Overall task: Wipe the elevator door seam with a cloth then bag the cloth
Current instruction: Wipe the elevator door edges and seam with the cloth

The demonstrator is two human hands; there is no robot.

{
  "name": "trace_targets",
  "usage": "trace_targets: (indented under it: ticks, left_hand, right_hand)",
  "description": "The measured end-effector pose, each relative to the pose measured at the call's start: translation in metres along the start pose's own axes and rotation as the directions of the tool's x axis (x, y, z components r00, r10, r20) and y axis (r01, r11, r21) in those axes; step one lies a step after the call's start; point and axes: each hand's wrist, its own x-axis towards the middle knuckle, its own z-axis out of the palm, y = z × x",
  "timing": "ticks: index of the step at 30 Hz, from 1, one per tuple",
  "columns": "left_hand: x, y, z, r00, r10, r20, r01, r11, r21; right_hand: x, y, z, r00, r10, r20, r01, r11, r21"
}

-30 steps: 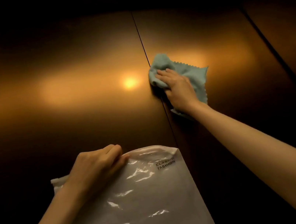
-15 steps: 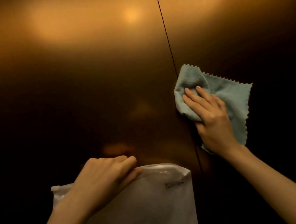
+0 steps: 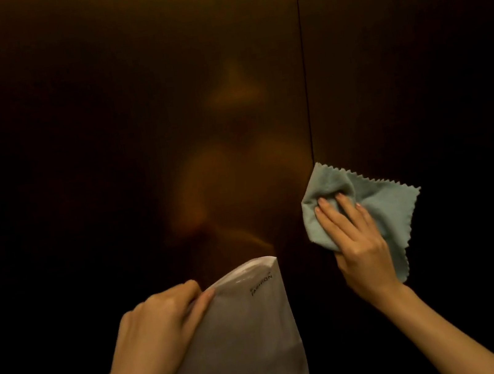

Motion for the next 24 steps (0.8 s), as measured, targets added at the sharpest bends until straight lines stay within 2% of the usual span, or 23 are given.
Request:
trace_targets:
  ticks: [6, 10, 13, 17, 21, 24]
  left_hand:
    - [-0.053, -0.003, 0.024, 0.973, -0.204, 0.109, 0.204, 0.979, 0.011]
    - [-0.078, 0.014, 0.026, 0.949, -0.291, 0.121, 0.293, 0.956, 0.001]
    - [-0.096, 0.024, 0.031, 0.94, -0.311, 0.14, 0.318, 0.948, -0.032]
    - [-0.11, 0.029, 0.046, 0.909, -0.364, 0.2, 0.371, 0.929, 0.006]
    - [-0.123, 0.031, 0.051, 0.908, -0.344, 0.239, 0.339, 0.939, 0.063]
    - [-0.135, 0.033, 0.051, 0.913, -0.313, 0.26, 0.296, 0.949, 0.105]
  right_hand:
    - [-0.061, -0.007, 0.011, 0.991, 0.029, 0.132, -0.037, 0.998, 0.056]
    - [-0.095, -0.003, 0.002, 0.973, 0.063, 0.222, -0.084, 0.993, 0.087]
    - [-0.115, -0.001, -0.001, 0.959, 0.046, 0.279, -0.075, 0.993, 0.096]
    - [-0.143, -0.001, 0.005, 0.938, 0.017, 0.345, -0.054, 0.994, 0.097]
    - [-0.151, 0.006, 0.003, 0.933, -0.072, 0.352, 0.033, 0.993, 0.115]
    - [-0.148, 0.008, 0.001, 0.946, -0.06, 0.319, 0.015, 0.99, 0.141]
